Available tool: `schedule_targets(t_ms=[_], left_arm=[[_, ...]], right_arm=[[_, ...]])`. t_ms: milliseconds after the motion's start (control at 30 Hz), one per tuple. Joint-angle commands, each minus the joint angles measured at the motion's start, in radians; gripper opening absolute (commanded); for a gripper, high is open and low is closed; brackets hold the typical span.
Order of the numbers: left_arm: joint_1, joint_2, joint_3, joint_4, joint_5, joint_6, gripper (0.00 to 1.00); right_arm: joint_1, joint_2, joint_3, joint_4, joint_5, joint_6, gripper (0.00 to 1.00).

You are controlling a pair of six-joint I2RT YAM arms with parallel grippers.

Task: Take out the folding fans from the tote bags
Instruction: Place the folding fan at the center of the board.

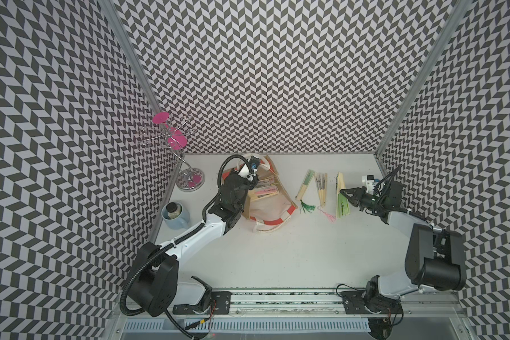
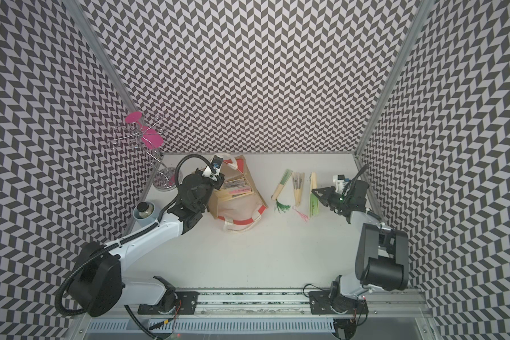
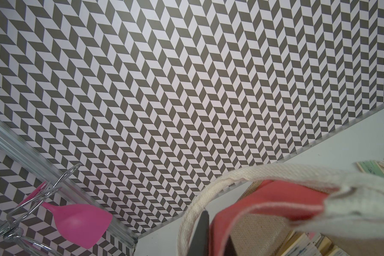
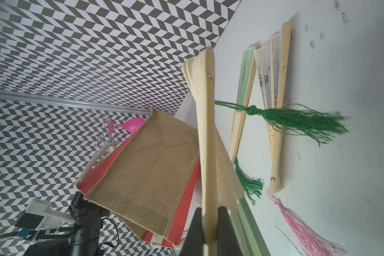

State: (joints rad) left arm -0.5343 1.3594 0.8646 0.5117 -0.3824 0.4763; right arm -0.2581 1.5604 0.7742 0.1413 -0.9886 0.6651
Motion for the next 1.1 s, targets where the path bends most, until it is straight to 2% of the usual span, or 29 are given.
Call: schedule_targets(t_ms=[0,167,333,567,800,1067], left_arm=[[0.002,-0.025,0.036,0.060,0.017,-0.021,0.00],[0.003,-0.022,0.034,0.061,0.016,-0.017,0.00],[0.003,-0.019,0.037,0.061,0.022,-0.015,0.00],[0.003,-0.012,0.042,0.056,0.039,-0.024,0.00],[0.003,-0.012,0.044,0.050,0.046,-0.021,0.00],[0.003,-0.006,0.044,0.056,0.059,-0.025,0.00]], right_arm=[[-0.017,0.082,0.056,0.056,-0.002,-0.039,0.00],[-0.020,0.217,0.111,0.110,-0.021,-0.048,0.00],[-0.021,0.297,0.177,0.034,0.073,-0.131,0.00],[-0.023,0.388,0.213,0.034,0.104,-0.150,0.00],[-0.050,0.466,0.240,0.046,0.069,-0.155,0.00],[-0.059,0.488,0.279,-0.077,0.205,-0.229,0.00]])
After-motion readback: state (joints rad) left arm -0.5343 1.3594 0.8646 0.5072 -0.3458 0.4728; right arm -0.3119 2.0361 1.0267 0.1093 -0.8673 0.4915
